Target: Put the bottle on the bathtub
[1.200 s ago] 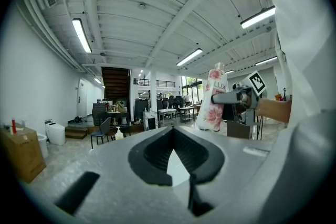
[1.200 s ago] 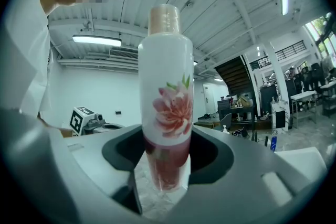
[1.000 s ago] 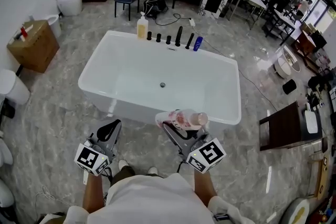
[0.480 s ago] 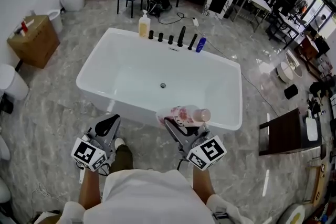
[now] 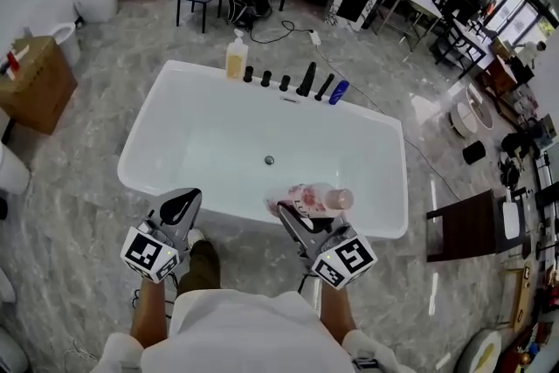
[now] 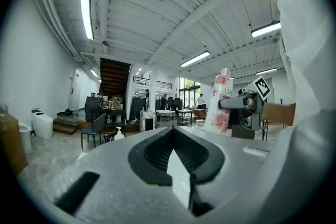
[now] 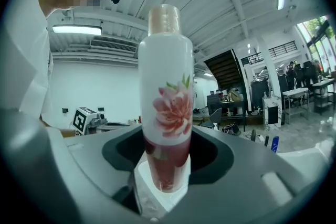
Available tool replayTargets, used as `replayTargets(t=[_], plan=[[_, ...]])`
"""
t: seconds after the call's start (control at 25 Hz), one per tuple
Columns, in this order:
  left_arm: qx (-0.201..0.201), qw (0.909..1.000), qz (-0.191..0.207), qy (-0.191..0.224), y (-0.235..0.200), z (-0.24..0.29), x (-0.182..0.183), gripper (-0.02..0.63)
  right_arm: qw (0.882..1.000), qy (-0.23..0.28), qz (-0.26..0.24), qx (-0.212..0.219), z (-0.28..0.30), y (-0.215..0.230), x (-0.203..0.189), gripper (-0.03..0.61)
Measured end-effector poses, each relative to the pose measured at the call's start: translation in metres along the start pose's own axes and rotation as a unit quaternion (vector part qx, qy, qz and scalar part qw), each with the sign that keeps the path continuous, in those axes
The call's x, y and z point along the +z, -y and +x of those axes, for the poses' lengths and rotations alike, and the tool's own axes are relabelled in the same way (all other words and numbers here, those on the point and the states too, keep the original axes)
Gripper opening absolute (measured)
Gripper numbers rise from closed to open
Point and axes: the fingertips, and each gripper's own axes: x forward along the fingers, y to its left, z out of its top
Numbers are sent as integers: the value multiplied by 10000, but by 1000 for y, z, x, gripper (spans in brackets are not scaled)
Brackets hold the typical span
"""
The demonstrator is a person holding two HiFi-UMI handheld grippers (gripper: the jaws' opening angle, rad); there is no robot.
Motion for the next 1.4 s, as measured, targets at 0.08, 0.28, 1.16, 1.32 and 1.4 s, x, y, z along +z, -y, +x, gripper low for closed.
replayTargets(t=[0.08,0.28,1.16,1.32,1.4], plan=[[-72,10000,39,-19,-61,11,9,3,10000,6,-16,-54,62,7,13,246],[-100,9999,70,-19,-165,26,23,3,10000,72,-44,9,156,7,35,247],[261,9995,-23,-170,-225,125,24,3,9979,-180,15,617,259,96,34,247],[164,9996,-60,-239,-232,135,13,3,9981,-230,-13,577,274,108,30,246],[126,9995,-135,-261,-242,138,5,3,9981,-292,-81,535,287,114,27,246]])
